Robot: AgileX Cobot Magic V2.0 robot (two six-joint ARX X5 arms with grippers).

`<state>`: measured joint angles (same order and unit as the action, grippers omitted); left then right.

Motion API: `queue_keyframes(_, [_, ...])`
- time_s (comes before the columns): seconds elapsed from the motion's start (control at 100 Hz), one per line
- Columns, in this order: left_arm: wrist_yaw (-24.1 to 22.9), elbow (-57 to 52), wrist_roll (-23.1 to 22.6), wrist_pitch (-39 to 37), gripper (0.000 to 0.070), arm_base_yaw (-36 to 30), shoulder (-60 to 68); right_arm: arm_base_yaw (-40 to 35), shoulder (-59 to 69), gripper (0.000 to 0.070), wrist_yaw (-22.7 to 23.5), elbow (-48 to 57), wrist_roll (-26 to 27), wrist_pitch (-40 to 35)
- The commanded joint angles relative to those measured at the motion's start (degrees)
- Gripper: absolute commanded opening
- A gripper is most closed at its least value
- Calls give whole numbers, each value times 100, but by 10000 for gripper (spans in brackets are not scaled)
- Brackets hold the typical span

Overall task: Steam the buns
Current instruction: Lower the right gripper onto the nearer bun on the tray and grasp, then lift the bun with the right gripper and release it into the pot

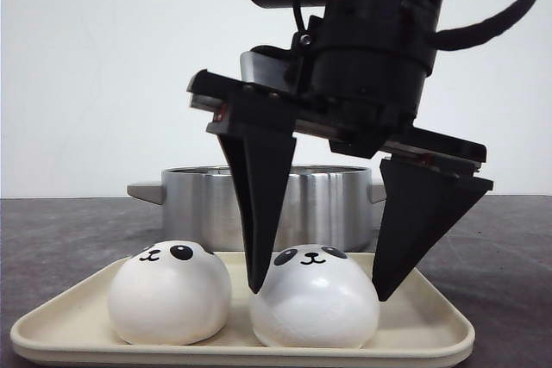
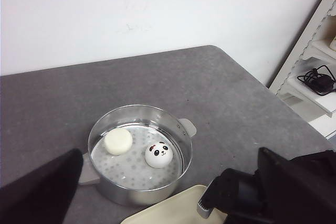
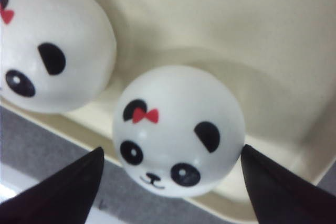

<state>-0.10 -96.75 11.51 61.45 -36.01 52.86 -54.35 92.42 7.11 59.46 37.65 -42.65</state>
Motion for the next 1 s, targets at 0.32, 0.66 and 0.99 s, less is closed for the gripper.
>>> queue_keyframes(0.32, [-15, -120, -55, 33, 673, -39, 35, -66, 157, 1, -138, 81, 90, 59])
queue_keyframes(0.66, [-15, -120, -55, 114, 673, -37, 22, -103, -608, 0, -452, 741, 55, -153])
queue_keyframes(0.99, [-15, -120, -55, 13, 673, -39, 33, 490, -750, 0, -1056, 2649, -697, -61])
